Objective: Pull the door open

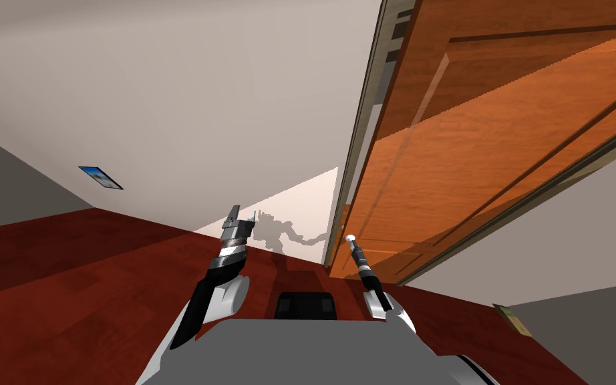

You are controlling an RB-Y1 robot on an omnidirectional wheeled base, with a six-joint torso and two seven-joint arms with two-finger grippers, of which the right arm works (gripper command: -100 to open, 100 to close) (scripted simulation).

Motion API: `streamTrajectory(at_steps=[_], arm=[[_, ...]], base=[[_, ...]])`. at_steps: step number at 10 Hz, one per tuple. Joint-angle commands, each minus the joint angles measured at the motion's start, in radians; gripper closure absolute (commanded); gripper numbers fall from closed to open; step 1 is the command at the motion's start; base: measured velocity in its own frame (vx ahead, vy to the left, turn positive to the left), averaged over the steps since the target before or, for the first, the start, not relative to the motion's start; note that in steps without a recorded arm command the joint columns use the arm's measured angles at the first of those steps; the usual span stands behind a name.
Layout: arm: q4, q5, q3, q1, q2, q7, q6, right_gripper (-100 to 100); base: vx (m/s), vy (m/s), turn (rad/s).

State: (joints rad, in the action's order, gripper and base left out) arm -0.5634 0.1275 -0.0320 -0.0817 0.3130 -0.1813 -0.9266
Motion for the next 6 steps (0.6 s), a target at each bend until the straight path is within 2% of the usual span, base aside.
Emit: streamTrajectory(at_steps=[1,4,5,6], arm=[[-0.002,0.019,-0.017,-0.007,-0.004,-0.05,-0.001,100],[-0.001,0.032,-0.026,-0.009,-0.003,-0.11,0.0,100],[0.0,0.046,-0.034,-0.011,-0.002,-0.148,0.001,100],[0.0,0.046,-0.034,-0.011,-0.002,-0.152,0.001,100]], base=[[-0.056,-0.018,0.075],[-0.04,-0.014,0.029],[-0.044,-0.007,0.033],[-0.031,-0.014,0.017]])
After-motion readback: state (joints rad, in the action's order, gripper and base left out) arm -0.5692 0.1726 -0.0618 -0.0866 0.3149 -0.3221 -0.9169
